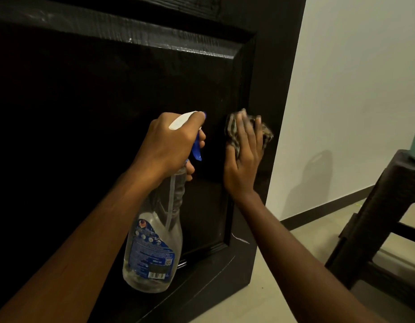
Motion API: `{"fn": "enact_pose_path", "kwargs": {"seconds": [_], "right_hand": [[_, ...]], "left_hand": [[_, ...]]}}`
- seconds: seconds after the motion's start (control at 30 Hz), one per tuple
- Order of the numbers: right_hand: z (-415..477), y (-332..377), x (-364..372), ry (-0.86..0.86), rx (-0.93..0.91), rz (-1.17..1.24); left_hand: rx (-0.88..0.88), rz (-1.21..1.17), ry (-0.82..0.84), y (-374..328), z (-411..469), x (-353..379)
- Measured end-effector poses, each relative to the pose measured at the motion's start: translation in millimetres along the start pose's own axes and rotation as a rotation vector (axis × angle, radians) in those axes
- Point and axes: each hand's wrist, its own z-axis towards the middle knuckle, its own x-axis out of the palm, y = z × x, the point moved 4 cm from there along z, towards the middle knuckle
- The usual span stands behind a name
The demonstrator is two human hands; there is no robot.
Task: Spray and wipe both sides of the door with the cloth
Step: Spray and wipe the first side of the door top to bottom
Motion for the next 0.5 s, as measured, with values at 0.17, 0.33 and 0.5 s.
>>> {"fn": "enact_pose_path", "kwargs": {"seconds": [0.17,0.33,0.5], "right_hand": [[-119.1,-50.0,-20.1,0.254,0.031,-0.051],[-117.4,-54.7,-26.7,0.154,0.316,0.144],[-75.8,-78.7,-44.9,-0.169,0.703,0.326]], "left_hand": [[-0.022,0.021,0.038,12.8,-6.6,12.0],[-0.051,0.050,0.105,28.8,-14.5,33.4],[-0.093,0.069,0.177,50.4,-22.7,62.9]]}}
